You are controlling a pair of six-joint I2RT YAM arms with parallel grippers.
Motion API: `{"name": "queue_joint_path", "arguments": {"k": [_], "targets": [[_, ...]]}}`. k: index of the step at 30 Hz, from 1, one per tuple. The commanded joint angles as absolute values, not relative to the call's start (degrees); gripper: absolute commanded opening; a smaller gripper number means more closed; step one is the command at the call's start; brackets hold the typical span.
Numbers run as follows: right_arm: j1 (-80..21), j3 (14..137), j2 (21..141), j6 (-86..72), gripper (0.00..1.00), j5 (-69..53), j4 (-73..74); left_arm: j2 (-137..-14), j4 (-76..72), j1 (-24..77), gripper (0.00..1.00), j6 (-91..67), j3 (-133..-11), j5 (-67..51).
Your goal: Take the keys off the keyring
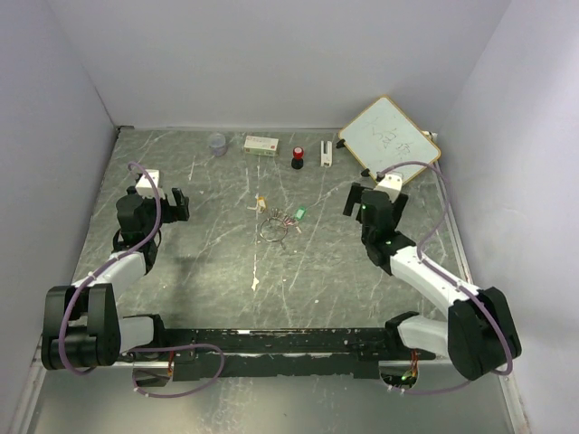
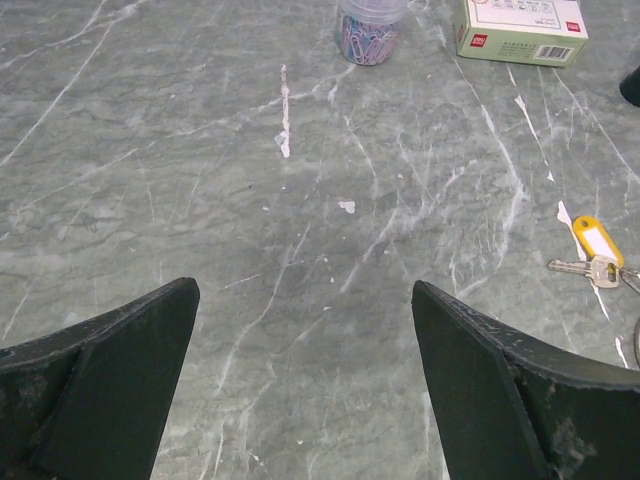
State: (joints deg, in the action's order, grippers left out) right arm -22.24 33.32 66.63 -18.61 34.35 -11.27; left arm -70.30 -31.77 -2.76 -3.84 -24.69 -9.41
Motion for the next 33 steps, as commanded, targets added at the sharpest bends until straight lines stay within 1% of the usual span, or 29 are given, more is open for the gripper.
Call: {"name": "queue_joint_path", "arguments": {"k": [1,5,7,8,10,11,12,13,14,17,20,26,29,33], "targets": [[-25.9,36.2,69.8,-16.3,0.94,27.5,-9.7,-70.6,-33.1,-2.3,0.99,-5.0,-26.1,-11.8],[-33.2,37.1,72.5,-16.9,0.79,24.4,-9.0,-71.1,-33.4,-2.3,1.0,-5.6,-26.4,-12.9],[-36.2,36.9,74.0,-18.3,0.74,21.9,-10.1,-71.2,-33.5,-2.3,1.0,-5.8,-26.4,-13.3],[-37.9,36.9,74.8,-18.8,0.7,20.6,-11.0,-71.3,-33.6,-2.3,0.99,-5.9,-26.4,-13.4],[-39.9,37.0,76.5,-19.7,0.57,18.6,-12.7,-71.4,-33.7,-2.3,0.99,-6.1,-26.4,-13.8],[-40.6,37.2,77.5,-19.8,0.44,17.8,-13.4,-71.5,-33.7,-2.3,1.0,-6.1,-26.4,-14.2],[-41.1,37.6,78.8,-20.1,0.38,17.3,-13.9,-71.6,-33.7,-2.3,1.0,-6.1,-26.5,-14.4],[-41.5,38.2,80.1,-20.4,0.35,17.0,-14.2,-71.8,-33.7,-2.3,1.0,-6.3,-26.7,-14.6],[-41.8,38.9,81.5,-20.5,0.33,16.5,-14.4,-71.9,-33.6,-2.4,1.0,-6.3,-26.7,-14.8],[-43.4,41.5,85.8,-19.2,0.34,15.8,-15.8,-72.2,-33.2,-2.3,1.0,-6.1,-27.0,-15.1],[-44.6,44.8,90.0,-17.1,0.38,15.9,-17.2,-72.1,-32.7,-2.4,0.99,-5.8,-27.1,-14.9],[-45.0,51.4,97.2,-14.5,0.46,21.6,-15.2,-71.0,-32.8,-2.4,0.99,-5.4,-26.6,-15.1],[-44.8,54.0,99.7,-13.8,0.5,21.4,-14.4,-71.1,-33.6,-2.4,1.0,-5.6,-26.3,-15.5],[-44.2,55.9,102.8,-14.8,0.51,20.1,-14.1,-72.4,-33.8,-2.3,1.0,-5.8,-26.8,-16.4]]}}
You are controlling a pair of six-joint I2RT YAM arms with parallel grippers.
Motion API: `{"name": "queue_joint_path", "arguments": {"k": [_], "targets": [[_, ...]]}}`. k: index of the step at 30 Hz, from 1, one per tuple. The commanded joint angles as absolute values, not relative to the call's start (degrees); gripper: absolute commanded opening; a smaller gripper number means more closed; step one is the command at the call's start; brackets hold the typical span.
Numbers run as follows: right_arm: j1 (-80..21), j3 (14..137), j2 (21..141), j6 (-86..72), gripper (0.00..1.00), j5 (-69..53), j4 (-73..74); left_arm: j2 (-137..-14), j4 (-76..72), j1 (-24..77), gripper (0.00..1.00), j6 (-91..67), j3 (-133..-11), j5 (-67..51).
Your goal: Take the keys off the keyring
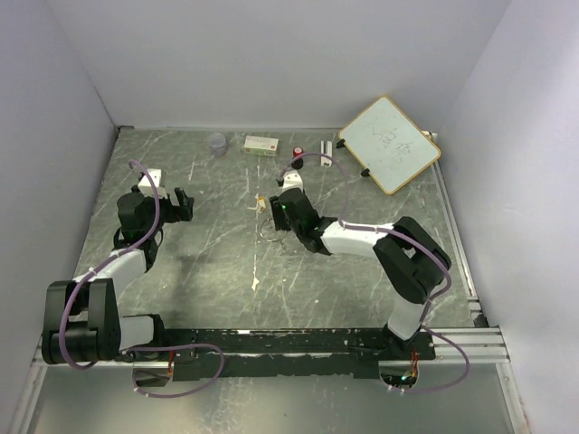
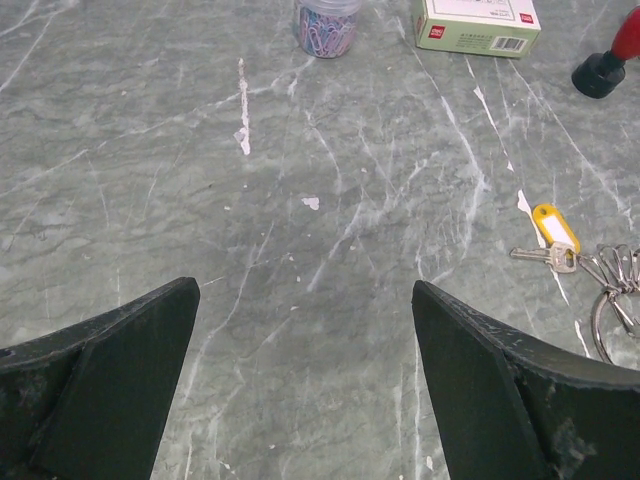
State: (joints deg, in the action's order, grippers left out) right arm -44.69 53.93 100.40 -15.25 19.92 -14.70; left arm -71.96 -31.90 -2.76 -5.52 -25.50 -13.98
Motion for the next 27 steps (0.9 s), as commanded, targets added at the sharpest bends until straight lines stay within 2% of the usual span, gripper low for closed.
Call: {"name": "queue_joint_path", "arguments": {"k": [1,12,27], "targets": [[-43.9,56.1,103.4,-15.0,0.51,20.1,-14.0,-72.8,-33.6,-2.4,0.99,-5.8,-27.0,-16.7],[-36.2,53.3,103.0,-19.8,0.5,10.9,-15.4,-73.4,-34.3,-2.4,0.99,-5.9,-27.2,-16.9],[-36.5,45.7,97.7,-21.3,0.48,9.1,-14.7,-75.4,-34.8,-2.3,1.0,-6.4,-27.8,-18.8]]}}
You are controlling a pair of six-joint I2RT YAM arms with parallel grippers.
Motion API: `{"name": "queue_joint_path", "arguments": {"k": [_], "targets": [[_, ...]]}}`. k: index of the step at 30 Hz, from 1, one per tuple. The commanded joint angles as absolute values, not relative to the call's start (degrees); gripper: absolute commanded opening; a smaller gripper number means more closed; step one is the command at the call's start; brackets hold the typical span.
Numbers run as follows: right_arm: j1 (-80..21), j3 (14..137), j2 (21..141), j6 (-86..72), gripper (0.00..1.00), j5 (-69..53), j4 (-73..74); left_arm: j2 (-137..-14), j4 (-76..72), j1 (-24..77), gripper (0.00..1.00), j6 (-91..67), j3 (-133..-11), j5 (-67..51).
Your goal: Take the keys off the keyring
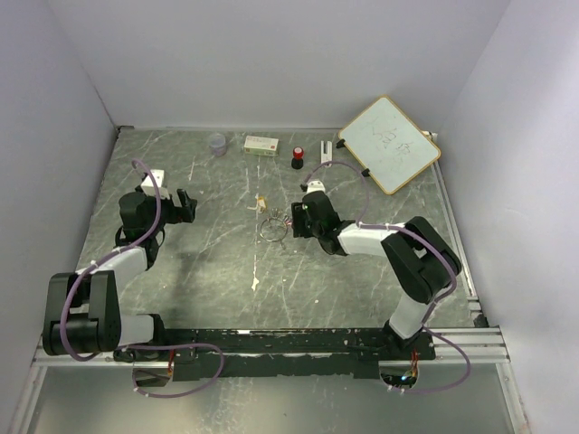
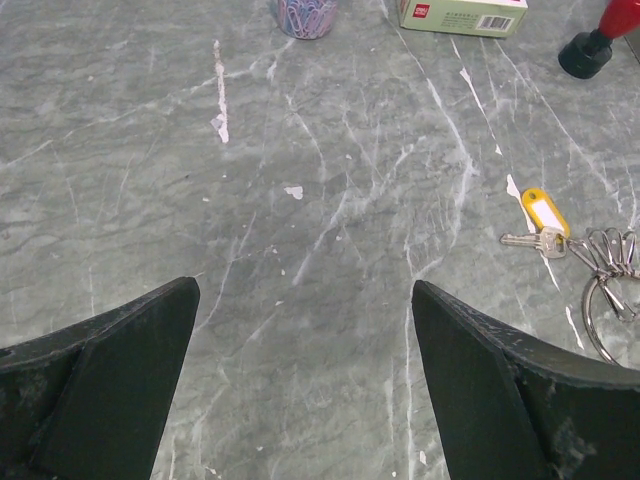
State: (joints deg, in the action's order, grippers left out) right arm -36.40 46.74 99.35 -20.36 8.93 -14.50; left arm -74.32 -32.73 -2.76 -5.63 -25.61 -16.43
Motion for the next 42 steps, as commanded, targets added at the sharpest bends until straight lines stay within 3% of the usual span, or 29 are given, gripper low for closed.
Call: {"name": "queue_joint_path", "arguments": {"k": [1,17,29,36,42], "targets": [[-36.5,46.0,97.8,-21.1,0.47,9.6,-14.5,-75.6,-34.8,-2.4,1.0,-6.4,-27.9,-18.9],[-36.5,51.5,102.3,-18.8,0.45,10.9,-14.3,-74.6,-33.6,-2.3,1.0,-5.5,-27.9,-18.2],[-37.3,66.4,108.4,-11.8,0.44,3.3,-9.0,-71.6,-35.6,-2.3,1.0,-6.9,-25.7,-15.0],[-37.3,74.7,115.2,-9.8,0.34,-1.4,-5.7,-71.1,-34.6,-2.4,1.0,-8.9,-26.1,-11.9],[-37.6,78.9,119.9,-7.8,0.4,-3.7,-3.7,-71.6,-34.8,-2.4,1.0,-9.4,-26.1,-13.0]]}}
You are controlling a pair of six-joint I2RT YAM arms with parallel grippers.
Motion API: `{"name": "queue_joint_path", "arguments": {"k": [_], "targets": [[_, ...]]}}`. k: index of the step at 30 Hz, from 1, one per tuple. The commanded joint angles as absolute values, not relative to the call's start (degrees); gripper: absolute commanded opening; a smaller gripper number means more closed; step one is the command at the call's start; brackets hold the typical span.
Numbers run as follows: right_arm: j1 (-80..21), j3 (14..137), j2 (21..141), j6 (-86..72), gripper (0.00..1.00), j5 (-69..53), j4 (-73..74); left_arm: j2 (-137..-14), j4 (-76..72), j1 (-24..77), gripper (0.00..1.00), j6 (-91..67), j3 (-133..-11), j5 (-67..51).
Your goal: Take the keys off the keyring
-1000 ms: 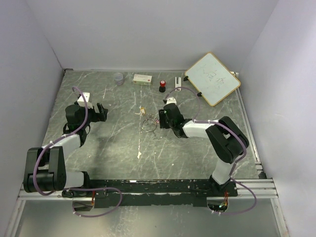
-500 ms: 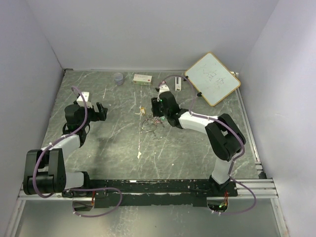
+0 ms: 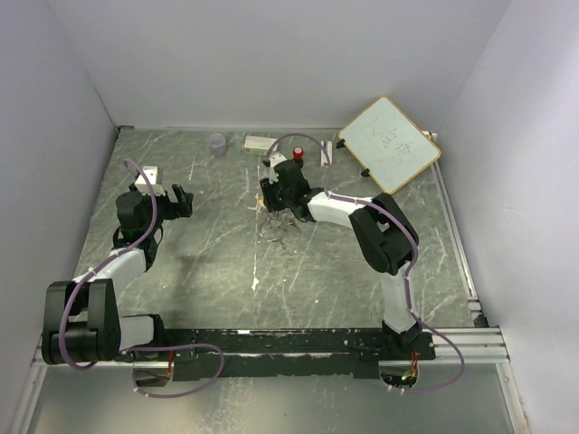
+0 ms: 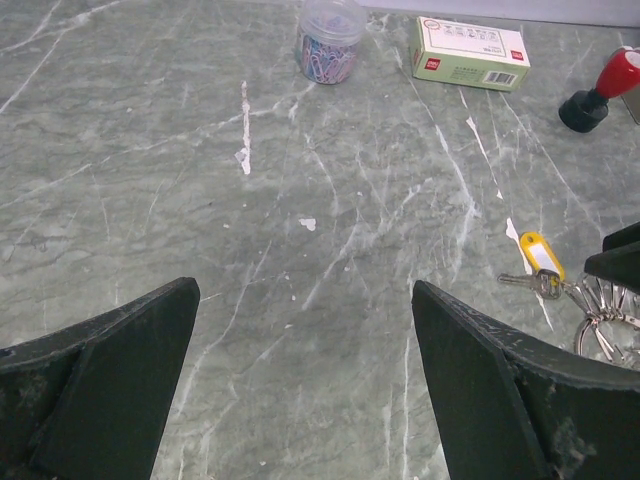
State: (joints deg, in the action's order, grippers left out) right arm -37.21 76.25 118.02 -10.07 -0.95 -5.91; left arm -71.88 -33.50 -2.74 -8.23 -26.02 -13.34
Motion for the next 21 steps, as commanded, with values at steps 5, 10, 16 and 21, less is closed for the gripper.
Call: {"name": "queue_joint_path", "arguments": {"k": [5,10,16,21], "targets": [[-37.8,79.6,121.8,-7.0,0.51,-6.3,-4.0,-70.9,-35.2,-2.4,1.0,-9.3,-25.6,-12.5],[-38.1,80.0,123.2,-7.0,0.57,-7.6,-5.0,-71.1,-35.6,-2.4,1.0,-9.2,-25.4,-13.2],[-38.6,81.9,125.3,-6.2,0.58,-8.6,-3.5,-71.4,-35.4,-2.4,0.99,-9.2,-25.7,-12.6],[-39.2,82.6,127.0,-5.7,0.58,-7.9,-2.7,-71.6,-35.8,-2.4,0.99,-9.3,-25.5,-12.4]]}}
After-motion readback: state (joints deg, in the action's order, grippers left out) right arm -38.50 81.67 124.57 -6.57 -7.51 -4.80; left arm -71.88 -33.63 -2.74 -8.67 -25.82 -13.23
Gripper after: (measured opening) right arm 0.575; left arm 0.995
